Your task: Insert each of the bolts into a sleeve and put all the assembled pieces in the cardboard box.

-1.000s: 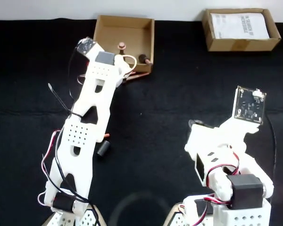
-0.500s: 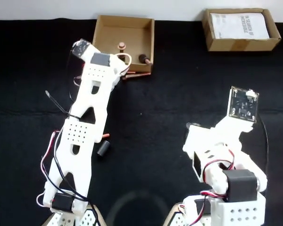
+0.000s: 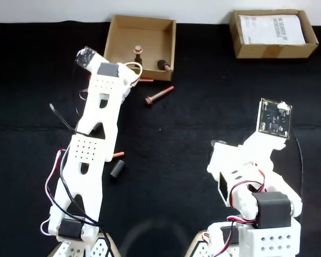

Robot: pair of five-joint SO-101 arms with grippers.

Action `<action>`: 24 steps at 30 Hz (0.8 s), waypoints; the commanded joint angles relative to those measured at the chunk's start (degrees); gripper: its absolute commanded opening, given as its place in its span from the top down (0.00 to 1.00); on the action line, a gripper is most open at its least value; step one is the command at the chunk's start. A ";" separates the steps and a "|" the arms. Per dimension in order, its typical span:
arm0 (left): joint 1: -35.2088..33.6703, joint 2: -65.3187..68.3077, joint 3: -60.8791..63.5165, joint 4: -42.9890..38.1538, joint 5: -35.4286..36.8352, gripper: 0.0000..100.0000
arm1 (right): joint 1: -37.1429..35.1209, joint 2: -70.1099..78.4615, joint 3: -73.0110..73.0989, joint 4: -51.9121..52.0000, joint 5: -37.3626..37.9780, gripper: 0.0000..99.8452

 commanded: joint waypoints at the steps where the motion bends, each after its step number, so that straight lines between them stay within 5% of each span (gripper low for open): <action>1: 0.31 -0.75 -5.32 3.34 0.35 0.84 | 0.66 -0.66 0.04 -0.92 0.62 0.99; 15: 8.04 -7.87 -7.96 5.71 -0.35 0.84 | 0.66 -0.92 5.14 -3.12 0.70 0.99; 24: 11.82 -10.51 -6.64 5.27 -8.44 0.84 | 0.66 -0.92 5.14 -3.12 0.70 0.99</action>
